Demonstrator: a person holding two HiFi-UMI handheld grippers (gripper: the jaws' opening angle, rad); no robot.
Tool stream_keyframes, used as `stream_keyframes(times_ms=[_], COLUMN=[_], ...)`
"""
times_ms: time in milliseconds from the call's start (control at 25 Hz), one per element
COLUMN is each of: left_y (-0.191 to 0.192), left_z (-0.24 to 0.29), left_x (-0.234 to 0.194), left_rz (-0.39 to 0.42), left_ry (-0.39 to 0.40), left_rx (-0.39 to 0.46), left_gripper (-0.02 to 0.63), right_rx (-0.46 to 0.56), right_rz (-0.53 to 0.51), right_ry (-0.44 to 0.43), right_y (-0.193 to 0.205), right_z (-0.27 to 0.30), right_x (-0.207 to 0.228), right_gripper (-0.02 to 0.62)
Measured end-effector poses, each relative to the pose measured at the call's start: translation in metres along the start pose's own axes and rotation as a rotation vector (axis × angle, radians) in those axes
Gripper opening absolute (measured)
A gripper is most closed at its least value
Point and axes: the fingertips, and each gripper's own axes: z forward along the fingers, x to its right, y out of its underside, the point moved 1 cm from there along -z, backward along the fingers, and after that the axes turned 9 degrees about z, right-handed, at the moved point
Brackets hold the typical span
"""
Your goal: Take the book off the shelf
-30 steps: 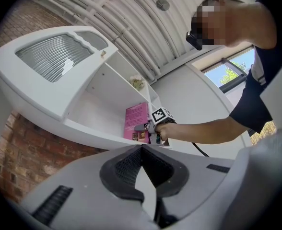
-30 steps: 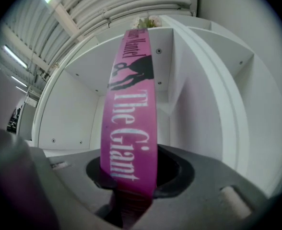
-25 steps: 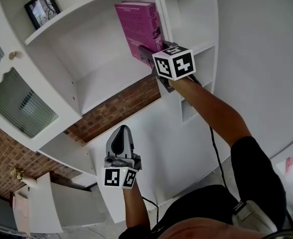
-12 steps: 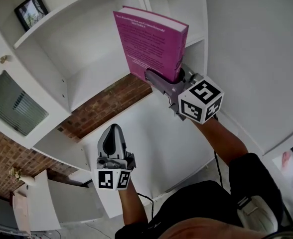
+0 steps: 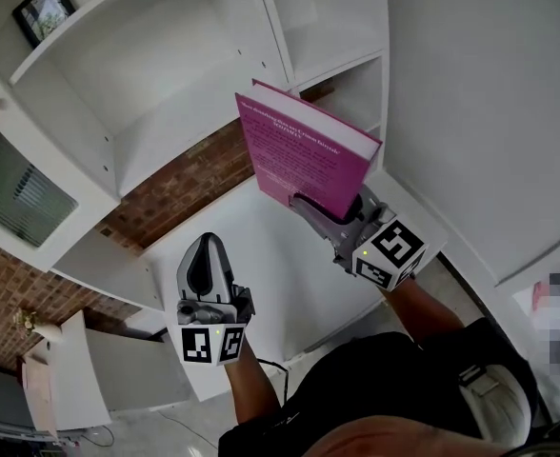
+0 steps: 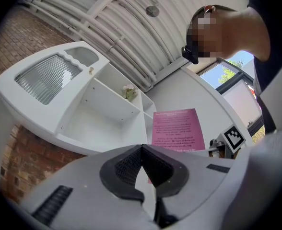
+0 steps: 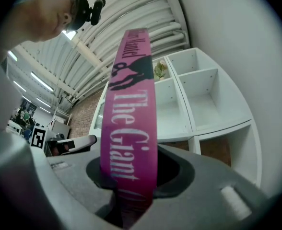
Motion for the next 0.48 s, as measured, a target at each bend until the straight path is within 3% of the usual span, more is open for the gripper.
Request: stream_keyframes(times_ms=[480], left_y=[-0.005], left_z=[-0.003], left_x=[0.011], left_rz=[0.012], left_ry=[0.001], left_rx=[-0.003], left_gripper=[-0.002], right_rx=[-0.018], right_rz=[0.010], right_ry=[-0.009], right_y=[0.005], right_z=[-0.013], right_x=[-0.002], right_gripper=[0.141])
